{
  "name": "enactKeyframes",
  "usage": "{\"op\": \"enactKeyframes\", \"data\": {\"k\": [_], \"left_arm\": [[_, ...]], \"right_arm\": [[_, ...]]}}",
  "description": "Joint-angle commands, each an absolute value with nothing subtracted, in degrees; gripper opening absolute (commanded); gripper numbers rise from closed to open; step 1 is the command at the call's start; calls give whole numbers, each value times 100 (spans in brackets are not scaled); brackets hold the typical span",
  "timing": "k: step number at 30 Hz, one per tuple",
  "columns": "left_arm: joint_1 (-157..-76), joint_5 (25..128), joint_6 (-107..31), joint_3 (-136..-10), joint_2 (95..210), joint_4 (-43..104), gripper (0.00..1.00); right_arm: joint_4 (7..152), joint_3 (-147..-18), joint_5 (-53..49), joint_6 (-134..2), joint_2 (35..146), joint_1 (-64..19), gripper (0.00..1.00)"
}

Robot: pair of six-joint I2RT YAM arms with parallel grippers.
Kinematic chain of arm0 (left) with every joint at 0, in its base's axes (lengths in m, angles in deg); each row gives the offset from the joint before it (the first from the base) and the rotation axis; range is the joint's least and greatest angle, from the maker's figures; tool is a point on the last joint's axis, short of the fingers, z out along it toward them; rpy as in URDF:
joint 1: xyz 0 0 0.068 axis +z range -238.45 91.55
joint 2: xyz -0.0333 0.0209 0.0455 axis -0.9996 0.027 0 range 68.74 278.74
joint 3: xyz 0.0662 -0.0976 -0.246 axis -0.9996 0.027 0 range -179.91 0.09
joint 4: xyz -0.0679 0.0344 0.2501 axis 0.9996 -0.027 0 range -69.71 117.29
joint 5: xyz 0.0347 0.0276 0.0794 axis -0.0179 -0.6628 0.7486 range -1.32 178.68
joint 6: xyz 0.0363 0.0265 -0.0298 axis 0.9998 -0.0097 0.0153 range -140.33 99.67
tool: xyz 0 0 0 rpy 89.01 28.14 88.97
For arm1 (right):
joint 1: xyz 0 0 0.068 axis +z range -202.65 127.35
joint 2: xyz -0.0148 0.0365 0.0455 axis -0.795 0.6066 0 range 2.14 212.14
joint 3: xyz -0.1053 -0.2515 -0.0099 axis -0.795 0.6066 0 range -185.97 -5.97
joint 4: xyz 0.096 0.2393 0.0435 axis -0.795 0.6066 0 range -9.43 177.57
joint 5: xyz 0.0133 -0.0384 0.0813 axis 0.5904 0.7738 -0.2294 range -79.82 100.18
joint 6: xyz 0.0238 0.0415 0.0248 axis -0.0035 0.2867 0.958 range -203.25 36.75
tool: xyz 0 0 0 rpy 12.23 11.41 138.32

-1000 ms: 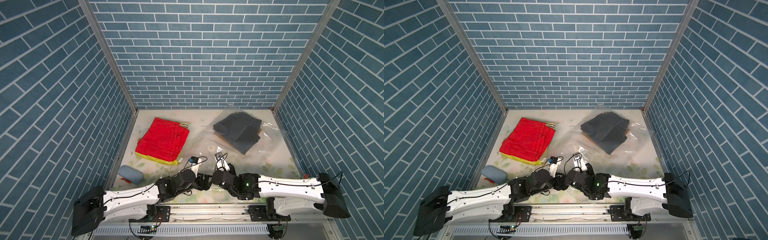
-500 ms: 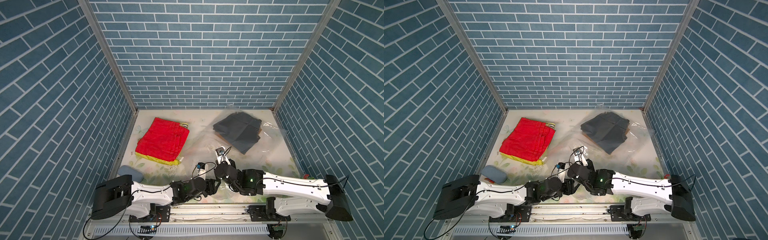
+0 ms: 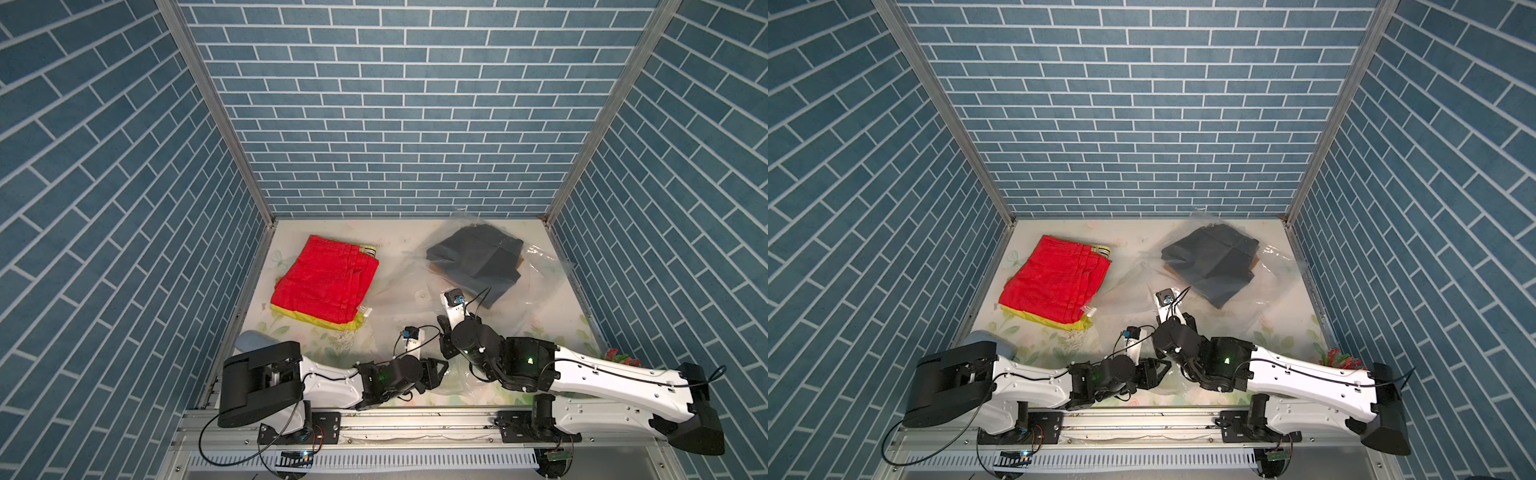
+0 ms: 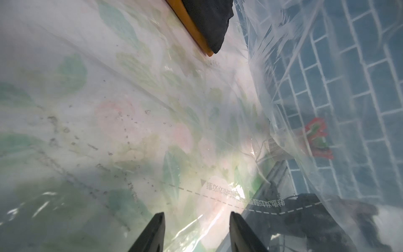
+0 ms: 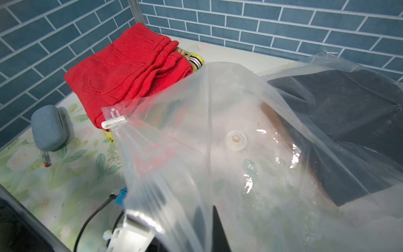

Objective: Take the trousers out of the vacuum bag
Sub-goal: Open the vacuum bag at the center of the board.

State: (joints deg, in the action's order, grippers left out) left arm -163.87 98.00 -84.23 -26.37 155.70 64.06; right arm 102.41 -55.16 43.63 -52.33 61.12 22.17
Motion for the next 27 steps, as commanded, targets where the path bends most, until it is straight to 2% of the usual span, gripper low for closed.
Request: {"op": "enactKeyframes", "data": {"k": [1, 16, 27], "left_arm": [[-16271, 9671, -8449, -2843, 15757, 6754, 48], [-15537, 8930, -8504, -3385, 16816, 7400, 44], [-15049, 8610, -8487, -3903, 17502, 7534, 53]], "right_arm": [[10197, -5679, 4143, -5571, 5998, 2196, 0], [10043, -5756, 3461, -5924, 5760, 2198, 0], [9963, -5893, 3121, -6083, 5529, 2202, 0]]}}
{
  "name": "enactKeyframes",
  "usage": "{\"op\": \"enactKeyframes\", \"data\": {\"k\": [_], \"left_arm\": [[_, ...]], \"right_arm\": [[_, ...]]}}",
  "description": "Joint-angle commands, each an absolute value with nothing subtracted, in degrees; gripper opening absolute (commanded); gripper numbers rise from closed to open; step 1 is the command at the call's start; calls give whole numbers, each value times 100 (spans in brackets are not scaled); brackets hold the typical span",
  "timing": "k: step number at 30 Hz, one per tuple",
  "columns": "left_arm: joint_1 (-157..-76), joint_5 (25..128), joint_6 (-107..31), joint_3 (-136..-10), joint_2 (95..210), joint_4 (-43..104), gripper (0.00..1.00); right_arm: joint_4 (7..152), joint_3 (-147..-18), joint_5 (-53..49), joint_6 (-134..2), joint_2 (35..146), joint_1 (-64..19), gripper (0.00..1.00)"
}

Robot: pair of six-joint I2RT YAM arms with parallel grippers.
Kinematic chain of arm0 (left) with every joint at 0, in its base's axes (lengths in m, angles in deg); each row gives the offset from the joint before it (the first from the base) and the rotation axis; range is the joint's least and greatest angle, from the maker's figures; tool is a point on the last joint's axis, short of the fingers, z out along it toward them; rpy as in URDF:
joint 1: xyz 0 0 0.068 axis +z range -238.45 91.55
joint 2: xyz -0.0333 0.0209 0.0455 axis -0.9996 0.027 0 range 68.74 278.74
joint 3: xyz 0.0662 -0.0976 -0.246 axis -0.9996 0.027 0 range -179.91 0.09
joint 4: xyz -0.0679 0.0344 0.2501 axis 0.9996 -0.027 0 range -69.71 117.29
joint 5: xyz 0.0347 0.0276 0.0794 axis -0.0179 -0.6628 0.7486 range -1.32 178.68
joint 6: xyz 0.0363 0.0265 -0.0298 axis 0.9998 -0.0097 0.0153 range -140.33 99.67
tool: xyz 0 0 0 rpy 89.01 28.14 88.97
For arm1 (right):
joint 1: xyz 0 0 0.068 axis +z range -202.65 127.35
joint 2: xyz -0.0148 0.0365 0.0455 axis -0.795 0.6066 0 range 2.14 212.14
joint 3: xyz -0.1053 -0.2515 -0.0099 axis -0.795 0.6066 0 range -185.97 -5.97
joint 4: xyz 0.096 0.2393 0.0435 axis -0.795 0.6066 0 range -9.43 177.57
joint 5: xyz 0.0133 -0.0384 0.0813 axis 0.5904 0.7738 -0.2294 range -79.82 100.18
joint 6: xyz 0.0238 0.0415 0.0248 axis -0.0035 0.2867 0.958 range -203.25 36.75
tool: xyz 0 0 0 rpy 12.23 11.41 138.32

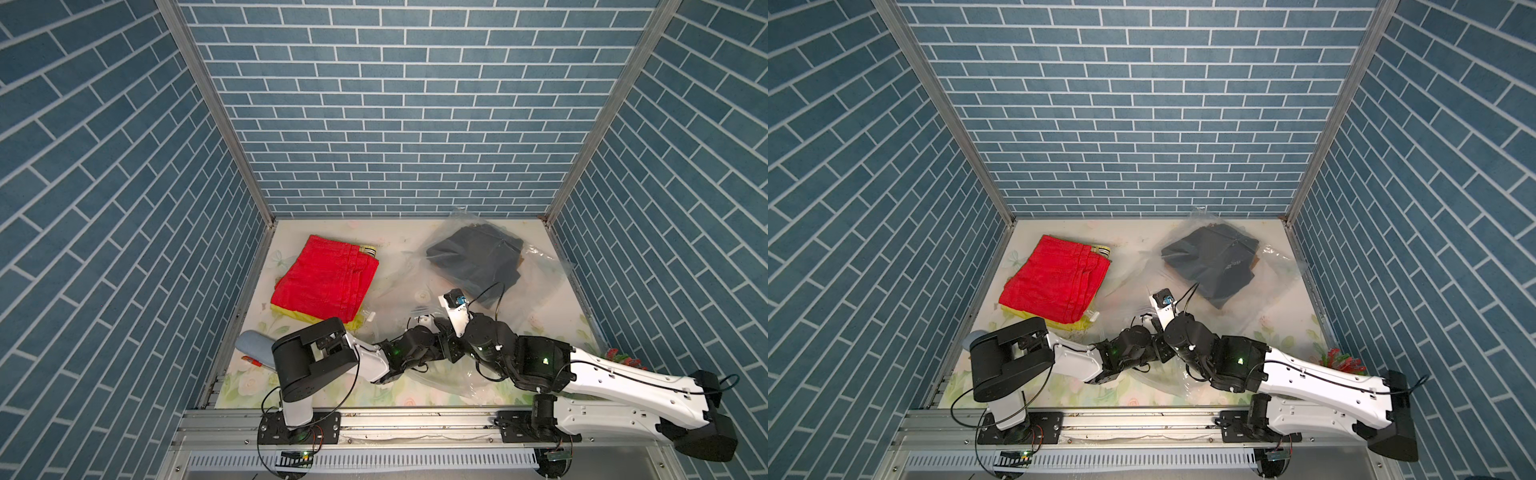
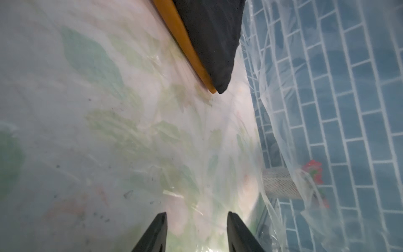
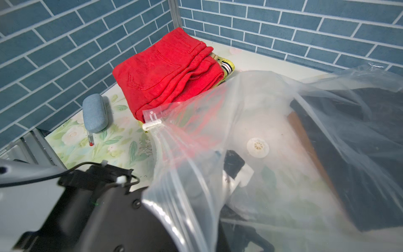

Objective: Take the trousers out of the vacuum bag
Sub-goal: Open the vacuum bag at the center of the board, then take out the trousers from the vacuum bag.

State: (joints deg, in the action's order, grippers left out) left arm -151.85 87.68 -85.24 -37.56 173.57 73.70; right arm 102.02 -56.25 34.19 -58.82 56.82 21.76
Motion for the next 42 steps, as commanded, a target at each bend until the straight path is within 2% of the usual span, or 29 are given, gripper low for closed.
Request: {"op": "enactKeyframes", "data": {"k": [1, 8, 20, 25, 29, 35, 42], "left_arm": [[-15002, 8567, -8472, -3979, 17558, 7526, 54], [-14791, 8276, -8363, -4565, 17961, 7347, 71], [-14180, 8211, -8355, -5312, 18502, 7302, 86], [-13804, 8338, -7933, -5664, 18497, 6772, 85], [-13536, 8330, -7969, -5687, 18510, 7052, 82], [-13265, 8376, -8185, -5782, 18638, 7413, 72], [-13072, 8271, -8540, -6042, 18937, 7814, 71]], "right_arm": [[9973, -5905, 3089, -6092, 5512, 2204, 0], [10000, -5909, 2988, -6110, 5452, 2210, 0], [9930, -5848, 2958, -6083, 5357, 2206, 0], [9964, -5783, 2980, -6049, 5349, 2210, 0], [9956, -5765, 3016, -6036, 5378, 2205, 0], [9999, -5835, 3048, -6031, 5469, 2205, 0], [9986, -5895, 3038, -6013, 5540, 2205, 0]]}}
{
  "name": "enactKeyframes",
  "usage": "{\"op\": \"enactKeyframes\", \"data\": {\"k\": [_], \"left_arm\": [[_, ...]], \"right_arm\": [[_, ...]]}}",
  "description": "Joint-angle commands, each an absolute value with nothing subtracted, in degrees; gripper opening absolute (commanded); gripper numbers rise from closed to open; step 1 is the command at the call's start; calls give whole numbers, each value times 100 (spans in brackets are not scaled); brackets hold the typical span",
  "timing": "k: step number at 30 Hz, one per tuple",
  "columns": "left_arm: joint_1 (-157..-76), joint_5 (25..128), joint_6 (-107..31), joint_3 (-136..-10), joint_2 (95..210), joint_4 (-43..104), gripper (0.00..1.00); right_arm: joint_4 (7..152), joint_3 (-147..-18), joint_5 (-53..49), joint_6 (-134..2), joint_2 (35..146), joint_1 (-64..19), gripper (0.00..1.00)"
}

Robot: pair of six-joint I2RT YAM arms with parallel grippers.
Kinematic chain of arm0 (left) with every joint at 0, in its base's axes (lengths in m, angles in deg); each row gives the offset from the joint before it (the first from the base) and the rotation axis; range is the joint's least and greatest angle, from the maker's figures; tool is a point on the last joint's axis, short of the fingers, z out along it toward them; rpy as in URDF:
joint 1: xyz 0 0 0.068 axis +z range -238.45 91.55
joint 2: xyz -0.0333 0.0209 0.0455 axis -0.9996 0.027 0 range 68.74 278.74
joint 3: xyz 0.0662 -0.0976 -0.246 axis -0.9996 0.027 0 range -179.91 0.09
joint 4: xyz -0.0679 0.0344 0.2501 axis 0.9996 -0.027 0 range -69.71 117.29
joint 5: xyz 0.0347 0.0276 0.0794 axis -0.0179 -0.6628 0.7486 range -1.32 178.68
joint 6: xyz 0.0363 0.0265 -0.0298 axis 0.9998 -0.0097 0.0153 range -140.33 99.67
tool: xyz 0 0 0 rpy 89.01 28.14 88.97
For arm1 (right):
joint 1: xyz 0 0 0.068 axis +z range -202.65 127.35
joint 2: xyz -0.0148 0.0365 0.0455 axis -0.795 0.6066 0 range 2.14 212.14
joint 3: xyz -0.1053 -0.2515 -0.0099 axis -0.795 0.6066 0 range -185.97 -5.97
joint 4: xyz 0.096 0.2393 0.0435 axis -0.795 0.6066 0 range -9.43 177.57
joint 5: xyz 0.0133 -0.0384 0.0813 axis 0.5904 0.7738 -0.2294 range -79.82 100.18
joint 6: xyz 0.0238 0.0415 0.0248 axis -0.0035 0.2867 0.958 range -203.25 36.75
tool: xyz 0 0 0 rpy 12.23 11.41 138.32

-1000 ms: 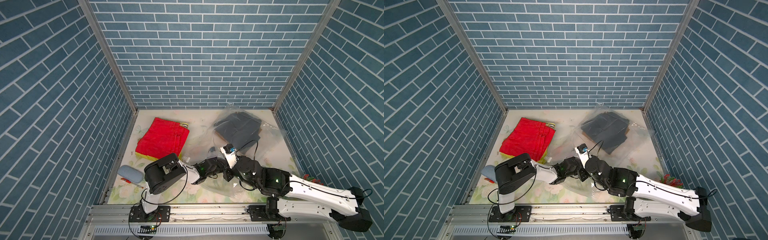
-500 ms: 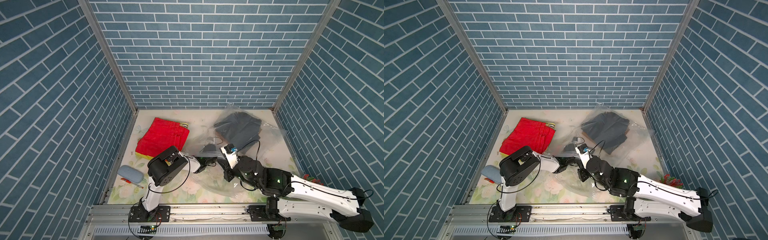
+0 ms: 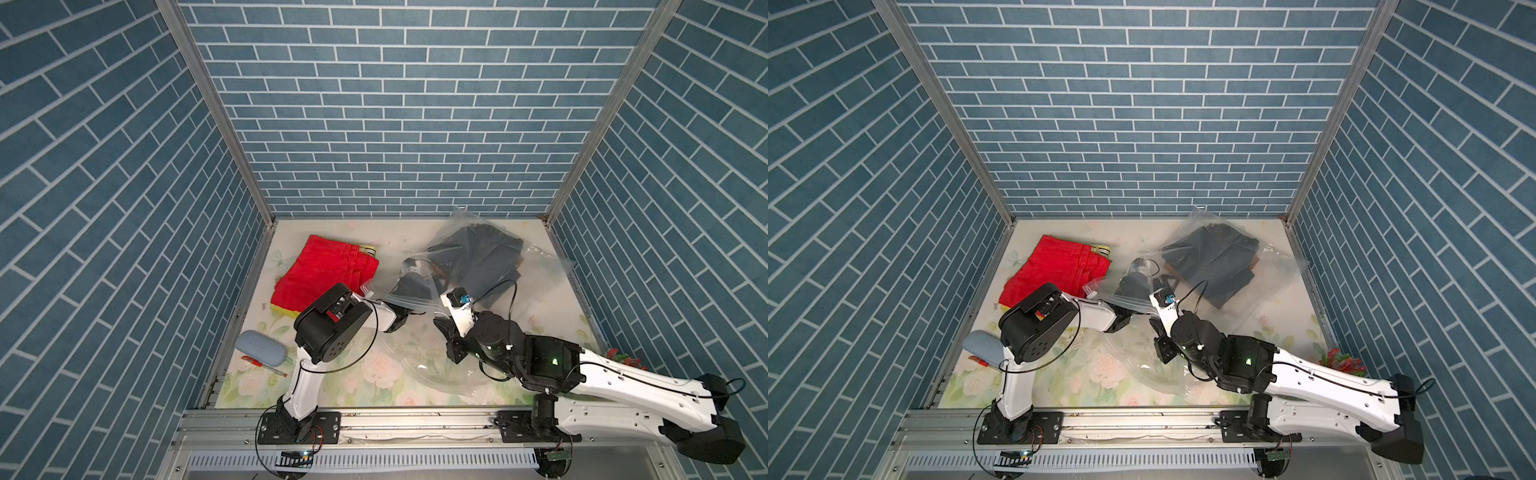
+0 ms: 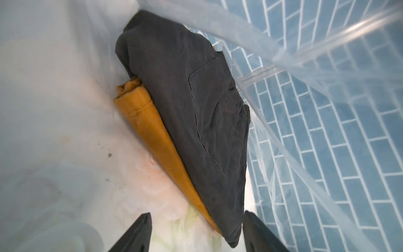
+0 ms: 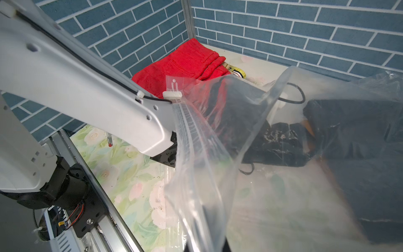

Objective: Take the trousers out of the vacuum bag
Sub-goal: Take out the trousers from the vacuum bag.

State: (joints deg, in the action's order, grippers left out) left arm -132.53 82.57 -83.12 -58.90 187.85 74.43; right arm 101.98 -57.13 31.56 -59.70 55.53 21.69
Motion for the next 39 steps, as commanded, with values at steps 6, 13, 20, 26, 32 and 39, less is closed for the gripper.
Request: {"op": "enactKeyframes", "data": {"k": [6, 13, 20, 26, 32, 39], "left_arm": [[-12915, 8193, -9223, -5991, 19158, 8644, 69], [-12897, 8095, -9322, -6291, 19360, 8679, 69], [-12873, 8302, -9742, -6366, 19651, 9088, 63], [-12871, 8374, -9930, -6657, 19914, 9211, 63], [-12871, 8472, -9970, -6756, 20051, 9172, 62], [-12862, 8590, -9918, -6838, 20149, 8922, 61]], "right_arm": [[9920, -5887, 3013, -6005, 5652, 2206, 0], [9989, -5962, 3006, -6022, 5665, 2205, 0], [10022, -5958, 2945, -5996, 5628, 2209, 0], [10078, -6033, 2917, -6013, 5612, 2210, 0], [10122, -6049, 2932, -5988, 5525, 2212, 0], [10196, -6069, 2943, -5943, 5514, 2210, 0]]}}
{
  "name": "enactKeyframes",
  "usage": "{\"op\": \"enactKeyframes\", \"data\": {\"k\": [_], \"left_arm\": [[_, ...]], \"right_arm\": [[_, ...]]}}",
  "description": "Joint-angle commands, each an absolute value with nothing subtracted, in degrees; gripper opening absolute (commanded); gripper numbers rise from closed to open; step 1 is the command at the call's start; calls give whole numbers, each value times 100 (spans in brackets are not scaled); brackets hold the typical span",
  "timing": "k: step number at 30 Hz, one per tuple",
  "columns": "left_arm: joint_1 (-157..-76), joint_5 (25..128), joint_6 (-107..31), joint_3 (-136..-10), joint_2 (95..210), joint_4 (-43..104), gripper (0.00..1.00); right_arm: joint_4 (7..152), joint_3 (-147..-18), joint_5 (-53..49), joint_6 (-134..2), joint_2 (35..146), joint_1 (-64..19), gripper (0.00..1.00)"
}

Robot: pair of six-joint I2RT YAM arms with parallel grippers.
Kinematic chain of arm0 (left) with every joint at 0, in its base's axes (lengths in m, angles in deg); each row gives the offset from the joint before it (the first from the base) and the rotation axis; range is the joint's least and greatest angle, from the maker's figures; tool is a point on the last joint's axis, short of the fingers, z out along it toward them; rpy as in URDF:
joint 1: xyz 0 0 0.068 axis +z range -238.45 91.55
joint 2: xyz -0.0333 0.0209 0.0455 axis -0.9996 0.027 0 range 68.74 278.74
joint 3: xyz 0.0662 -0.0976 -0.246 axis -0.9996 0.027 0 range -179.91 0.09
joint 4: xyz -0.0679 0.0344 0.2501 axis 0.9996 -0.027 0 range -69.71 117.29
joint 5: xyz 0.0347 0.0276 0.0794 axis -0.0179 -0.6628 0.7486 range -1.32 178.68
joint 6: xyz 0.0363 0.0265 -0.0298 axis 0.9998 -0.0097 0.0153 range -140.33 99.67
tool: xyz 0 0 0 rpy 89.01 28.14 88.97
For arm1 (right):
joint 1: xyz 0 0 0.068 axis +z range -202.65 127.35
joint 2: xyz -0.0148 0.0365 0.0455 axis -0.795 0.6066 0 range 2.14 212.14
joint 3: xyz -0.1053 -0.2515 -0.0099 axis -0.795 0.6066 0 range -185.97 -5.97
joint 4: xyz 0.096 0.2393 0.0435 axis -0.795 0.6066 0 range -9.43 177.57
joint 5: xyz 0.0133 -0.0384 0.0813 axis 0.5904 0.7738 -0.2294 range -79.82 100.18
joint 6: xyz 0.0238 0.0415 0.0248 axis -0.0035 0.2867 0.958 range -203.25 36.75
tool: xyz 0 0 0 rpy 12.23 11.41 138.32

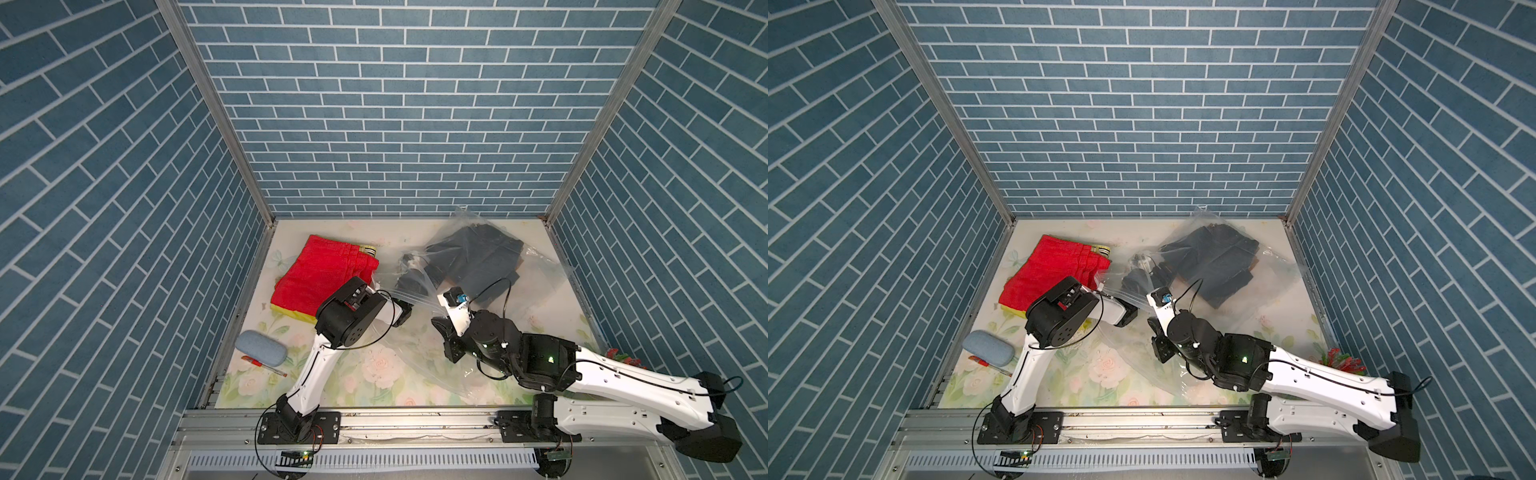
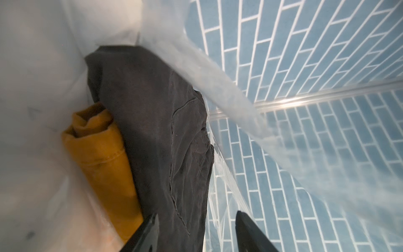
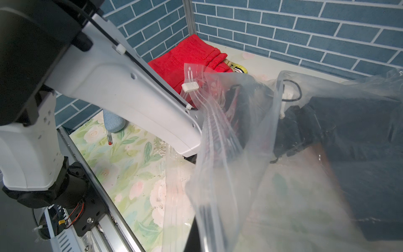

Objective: Take the trousers out of the vacuum bag
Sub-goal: Take out the trousers from the vacuum bag.

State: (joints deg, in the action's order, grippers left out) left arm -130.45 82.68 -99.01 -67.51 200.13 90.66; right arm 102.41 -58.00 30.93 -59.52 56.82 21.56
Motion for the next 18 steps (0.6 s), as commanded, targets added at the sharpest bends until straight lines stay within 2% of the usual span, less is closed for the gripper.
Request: {"op": "enactKeyframes", "data": {"k": [1, 18], "left_arm": [[-12862, 8633, -9884, -6846, 20150, 8837, 61], [-12858, 8780, -9759, -7304, 20461, 8363, 61]], "right_arm": [[10200, -6064, 2935, -5947, 5520, 2206, 0], [10235, -6099, 2921, -5901, 5576, 2205, 0]]}}
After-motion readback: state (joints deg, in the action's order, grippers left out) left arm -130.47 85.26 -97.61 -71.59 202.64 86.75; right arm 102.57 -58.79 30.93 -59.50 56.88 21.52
